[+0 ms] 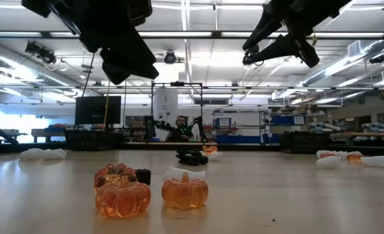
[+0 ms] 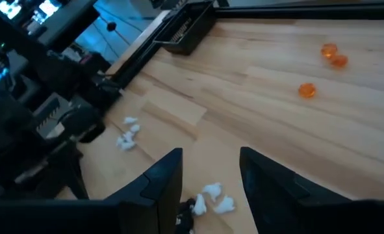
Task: Sort Halloween decoration
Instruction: Put the black skeleton toy into the top left black basket
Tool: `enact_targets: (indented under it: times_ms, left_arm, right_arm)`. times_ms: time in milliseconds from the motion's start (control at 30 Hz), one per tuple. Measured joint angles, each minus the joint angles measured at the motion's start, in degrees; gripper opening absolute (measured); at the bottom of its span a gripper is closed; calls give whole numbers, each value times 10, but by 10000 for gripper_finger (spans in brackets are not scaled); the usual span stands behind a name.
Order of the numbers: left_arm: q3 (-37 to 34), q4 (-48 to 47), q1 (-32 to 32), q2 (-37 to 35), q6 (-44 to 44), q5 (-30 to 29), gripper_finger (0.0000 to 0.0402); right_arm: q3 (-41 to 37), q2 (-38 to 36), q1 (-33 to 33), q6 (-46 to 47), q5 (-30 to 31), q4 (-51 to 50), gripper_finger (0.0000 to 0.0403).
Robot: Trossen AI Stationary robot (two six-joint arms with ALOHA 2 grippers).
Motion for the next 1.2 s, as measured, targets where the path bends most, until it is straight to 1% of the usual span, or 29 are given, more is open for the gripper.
enact_targets:
  times_ms: [100, 233, 267, 300, 400, 500, 567, 633, 733, 800, 867, 1000, 1100, 1200]
  left_arm:
    - [0, 11, -13, 0, -4, -30, 142]
    - [0, 13, -15, 0, -1, -32, 142]
    - [0, 10, -15, 0, -1, -33, 142]
    - [0, 9, -15, 0, -10, -33, 142]
    - [0, 13, -25, 0, -57, -35, 142]
    - [0, 13, -49, 0, -45, -33, 142]
    - [0, 13, -60, 0, -42, -33, 142]
    - [0, 13, -68, 0, -60, -33, 142]
    - [0, 8, -84, -6, -77, -34, 142]
    - [0, 10, -92, -11, -77, -35, 142]
    - [0, 8, -97, -16, -69, -56, 142]
    - [0, 11, -85, -31, -17, -123, 142]
    - [0, 9, -53, -47, 16, -137, 142]
    - [0, 11, -15, -63, 21, -157, 142]
  right_arm:
    - [0, 0, 7, -10, 8, 0, 160]
    - [0, 0, 19, -57, 29, -11, 160]
    - [0, 0, 19, -52, 27, -20, 160]
    - [0, 0, 19, -35, 18, -27, 160]
    - [0, 0, 18, 16, -35, -28, 160]
    - [0, 0, 27, 49, -76, -28, 160]
    - [0, 0, 36, 64, -87, -28, 160]
    - [0, 0, 38, 76, -94, -30, 160]
    - [0, 0, 17, 77, -123, -33, 160]
    - [0, 0, -3, 52, -135, -39, 160]
    - [0, 0, -23, 17, -152, -38, 160]
    - [0, 0, -52, -23, -175, -37, 160]
    - [0, 0, -64, -53, -177, -37, 160]
    - [1, 0, -78, -68, -193, -39, 160]
